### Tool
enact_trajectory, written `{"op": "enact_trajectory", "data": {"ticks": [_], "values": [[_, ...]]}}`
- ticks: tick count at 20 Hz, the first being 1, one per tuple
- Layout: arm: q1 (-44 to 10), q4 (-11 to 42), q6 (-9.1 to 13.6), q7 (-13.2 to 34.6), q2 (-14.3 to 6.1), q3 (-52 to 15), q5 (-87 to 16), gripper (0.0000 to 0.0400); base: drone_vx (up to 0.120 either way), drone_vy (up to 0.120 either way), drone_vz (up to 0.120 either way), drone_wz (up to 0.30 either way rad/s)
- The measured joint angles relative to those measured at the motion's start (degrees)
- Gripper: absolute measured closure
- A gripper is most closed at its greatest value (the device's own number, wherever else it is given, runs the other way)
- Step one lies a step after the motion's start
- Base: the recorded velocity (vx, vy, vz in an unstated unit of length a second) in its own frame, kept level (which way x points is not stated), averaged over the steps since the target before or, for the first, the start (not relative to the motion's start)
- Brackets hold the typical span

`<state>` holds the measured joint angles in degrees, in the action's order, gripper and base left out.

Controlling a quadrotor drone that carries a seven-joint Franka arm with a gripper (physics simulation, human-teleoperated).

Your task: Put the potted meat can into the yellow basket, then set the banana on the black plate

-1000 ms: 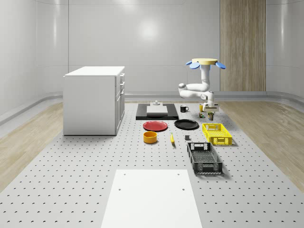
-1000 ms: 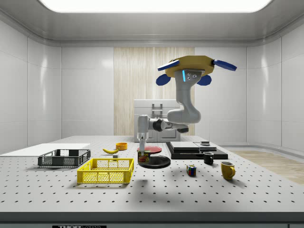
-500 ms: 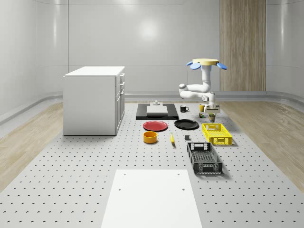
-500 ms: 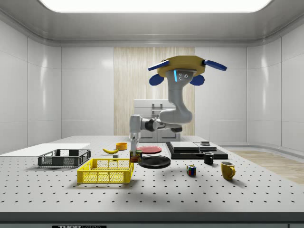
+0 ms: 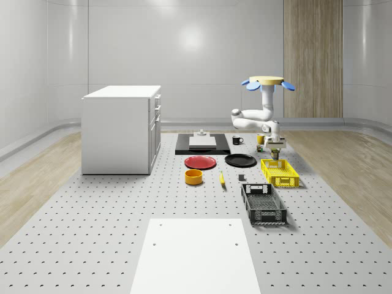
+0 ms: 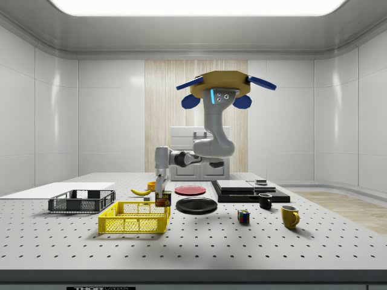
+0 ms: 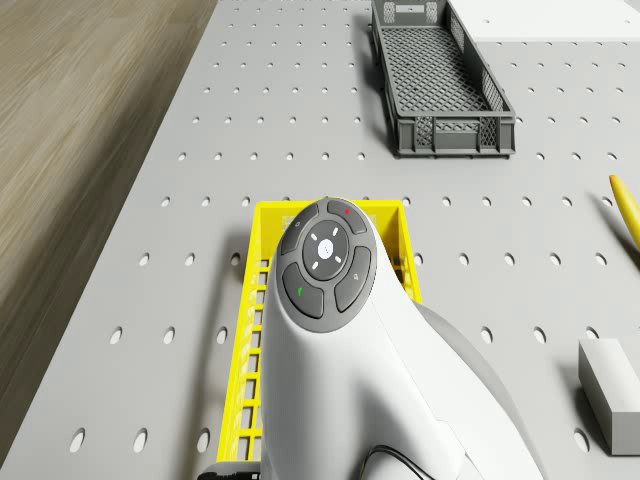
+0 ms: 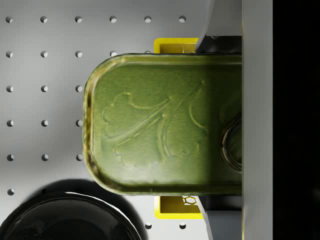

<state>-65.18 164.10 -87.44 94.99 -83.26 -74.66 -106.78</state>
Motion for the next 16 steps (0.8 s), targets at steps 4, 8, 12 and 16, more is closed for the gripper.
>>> {"op": "enact_trajectory", "data": {"ticks": [4,8,12,16], "values": [[-0.1,0.0,-0.3,0.1,-0.3,0.0,0.1,0.011,0.12,0.0,0.0,0.0],[-0.2,0.0,-0.5,0.1,-0.5,-0.1,0.2,0.011,0.12,0.0,-0.02,0.0],[-0.2,0.0,-0.7,0.2,-0.8,-0.1,0.3,0.011,0.12,0.0,-0.12,0.0],[-0.3,-0.1,-0.9,0.2,-1.0,-0.2,0.4,0.011,0.12,0.0,-0.04,0.0]]}}
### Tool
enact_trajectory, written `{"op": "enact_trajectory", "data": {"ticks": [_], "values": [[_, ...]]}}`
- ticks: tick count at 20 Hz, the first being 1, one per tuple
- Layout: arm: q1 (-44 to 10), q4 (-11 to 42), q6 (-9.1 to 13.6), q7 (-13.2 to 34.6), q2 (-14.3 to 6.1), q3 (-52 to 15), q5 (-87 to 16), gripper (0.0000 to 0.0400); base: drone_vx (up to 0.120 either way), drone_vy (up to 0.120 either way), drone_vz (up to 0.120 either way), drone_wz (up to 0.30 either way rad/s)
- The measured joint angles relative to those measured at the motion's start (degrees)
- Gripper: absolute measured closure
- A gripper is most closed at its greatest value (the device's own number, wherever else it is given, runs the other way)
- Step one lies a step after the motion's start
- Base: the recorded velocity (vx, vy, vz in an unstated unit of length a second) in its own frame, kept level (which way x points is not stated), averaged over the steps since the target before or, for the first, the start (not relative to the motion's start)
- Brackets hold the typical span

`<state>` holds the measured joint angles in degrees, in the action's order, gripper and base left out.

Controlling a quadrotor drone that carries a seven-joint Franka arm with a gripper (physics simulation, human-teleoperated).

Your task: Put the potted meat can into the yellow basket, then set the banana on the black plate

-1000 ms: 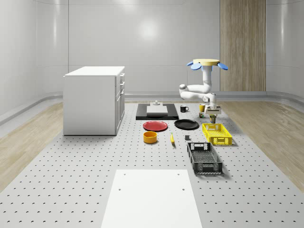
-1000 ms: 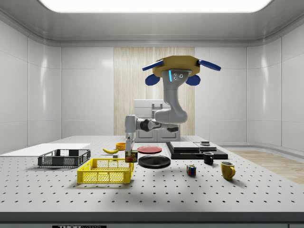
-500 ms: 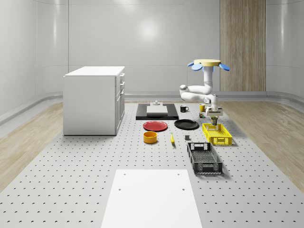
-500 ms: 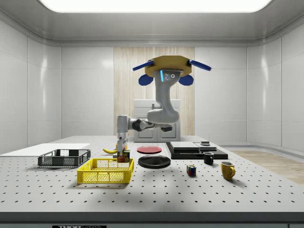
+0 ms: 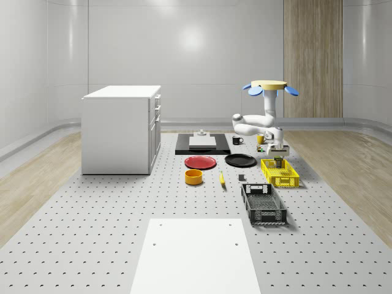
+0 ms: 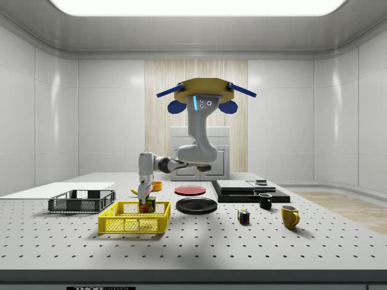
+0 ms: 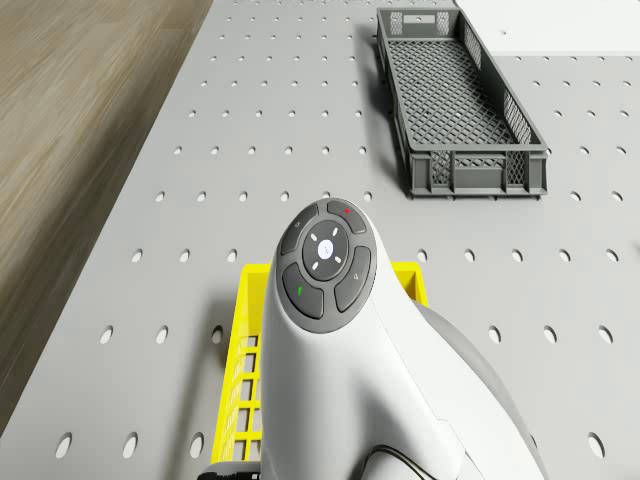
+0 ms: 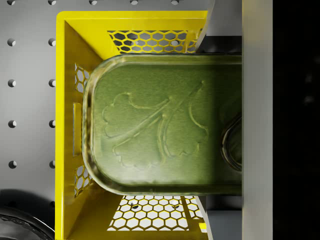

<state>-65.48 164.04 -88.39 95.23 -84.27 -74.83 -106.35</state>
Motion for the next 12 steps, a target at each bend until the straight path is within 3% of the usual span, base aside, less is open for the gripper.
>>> {"op": "enact_trajectory", "data": {"ticks": [4,12], "values": [[-0.1,0.0,-0.2,0.1,-0.2,0.0,0.1,0.011,0.11,0.0,0.0,0.0],[-0.6,-1.2,-2.4,-0.1,-0.9,4.6,-4.1,0.011,0.0,0.0,0.0,0.0]]}}
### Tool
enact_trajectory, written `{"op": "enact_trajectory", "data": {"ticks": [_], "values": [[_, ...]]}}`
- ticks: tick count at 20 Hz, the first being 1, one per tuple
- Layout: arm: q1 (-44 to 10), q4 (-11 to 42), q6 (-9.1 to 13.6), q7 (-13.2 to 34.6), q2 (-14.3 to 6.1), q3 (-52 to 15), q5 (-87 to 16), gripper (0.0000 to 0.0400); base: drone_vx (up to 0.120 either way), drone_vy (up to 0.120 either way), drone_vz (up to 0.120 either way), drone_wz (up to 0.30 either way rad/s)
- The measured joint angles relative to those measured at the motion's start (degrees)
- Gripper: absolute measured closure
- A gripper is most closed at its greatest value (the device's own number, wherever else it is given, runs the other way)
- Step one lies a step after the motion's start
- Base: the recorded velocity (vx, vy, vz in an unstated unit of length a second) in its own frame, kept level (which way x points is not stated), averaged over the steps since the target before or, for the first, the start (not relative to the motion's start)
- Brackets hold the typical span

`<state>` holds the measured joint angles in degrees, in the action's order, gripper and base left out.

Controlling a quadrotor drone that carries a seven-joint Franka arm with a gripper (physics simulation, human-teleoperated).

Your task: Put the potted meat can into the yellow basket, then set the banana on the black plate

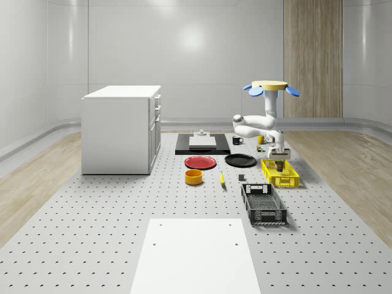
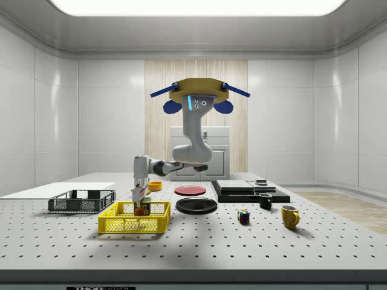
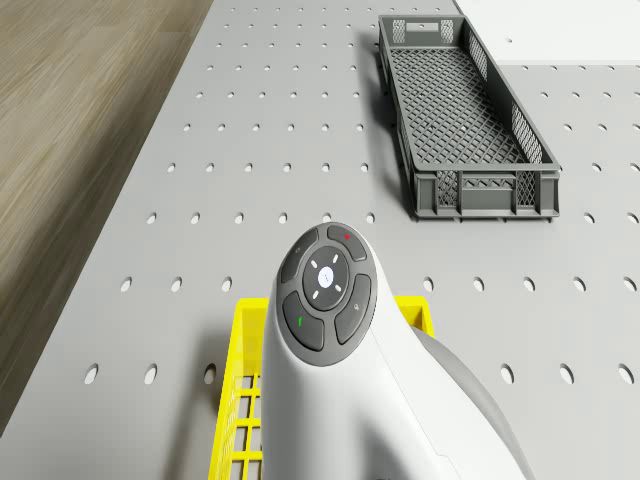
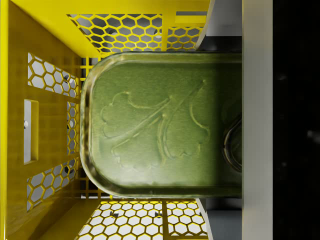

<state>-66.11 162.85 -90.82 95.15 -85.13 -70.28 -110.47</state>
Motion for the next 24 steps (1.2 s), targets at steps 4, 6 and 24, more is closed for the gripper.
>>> {"op": "enact_trajectory", "data": {"ticks": [4,6,24], "values": [[-0.5,-0.9,-1.3,-0.1,-0.1,2.8,-2.7,0.011,0.0,0.0,0.0,0.0],[-0.6,-1.3,-1.7,-0.1,-0.1,3.9,-3.7,0.011,0.0,0.0,0.0,0.0],[-0.1,-0.5,-0.7,-0.3,0.0,1.4,-1.0,0.0001,0.058,-0.038,0.06,0.0]]}}
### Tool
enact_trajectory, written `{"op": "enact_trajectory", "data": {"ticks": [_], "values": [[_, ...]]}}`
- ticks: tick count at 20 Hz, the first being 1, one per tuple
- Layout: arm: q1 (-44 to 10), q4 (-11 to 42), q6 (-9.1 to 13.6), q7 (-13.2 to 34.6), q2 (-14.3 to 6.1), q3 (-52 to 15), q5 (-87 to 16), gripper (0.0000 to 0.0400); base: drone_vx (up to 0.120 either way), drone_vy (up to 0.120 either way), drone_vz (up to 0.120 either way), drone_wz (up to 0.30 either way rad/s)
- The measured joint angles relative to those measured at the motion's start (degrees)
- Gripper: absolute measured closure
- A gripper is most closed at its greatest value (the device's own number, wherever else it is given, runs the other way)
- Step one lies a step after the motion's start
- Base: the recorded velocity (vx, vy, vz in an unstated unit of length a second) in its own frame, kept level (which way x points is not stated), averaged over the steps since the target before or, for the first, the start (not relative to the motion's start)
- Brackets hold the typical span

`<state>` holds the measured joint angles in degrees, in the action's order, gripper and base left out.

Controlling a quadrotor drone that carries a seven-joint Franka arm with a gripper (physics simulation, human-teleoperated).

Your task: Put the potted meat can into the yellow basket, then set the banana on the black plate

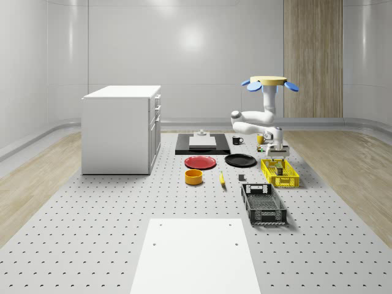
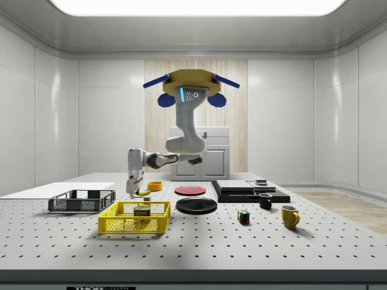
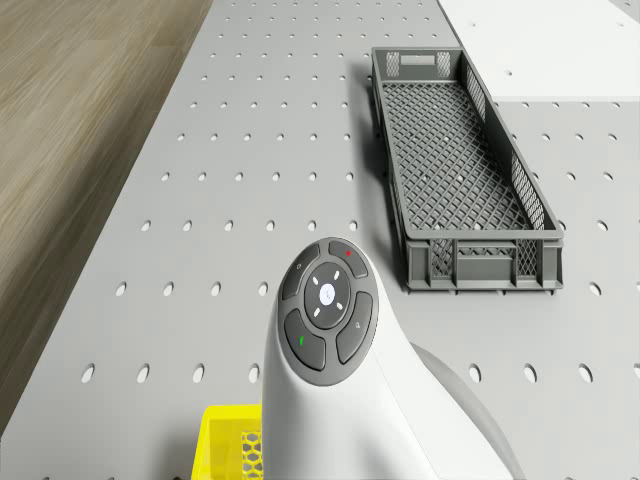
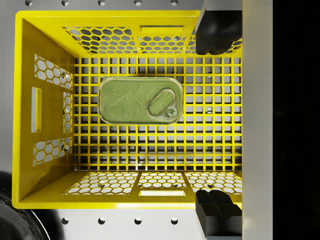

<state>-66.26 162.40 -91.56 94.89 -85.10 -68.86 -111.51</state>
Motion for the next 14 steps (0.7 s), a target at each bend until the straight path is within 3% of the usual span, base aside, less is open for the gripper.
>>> {"op": "enact_trajectory", "data": {"ticks": [6,14], "values": [[0.0,0.0,0.0,0.0,-0.1,-0.1,0.1,0.0,0.113,-0.12,0.0,0.0],[0.0,0.0,-0.1,0.0,-0.2,-0.2,0.2,0.0,0.0,-0.12,0.0,0.0]]}}
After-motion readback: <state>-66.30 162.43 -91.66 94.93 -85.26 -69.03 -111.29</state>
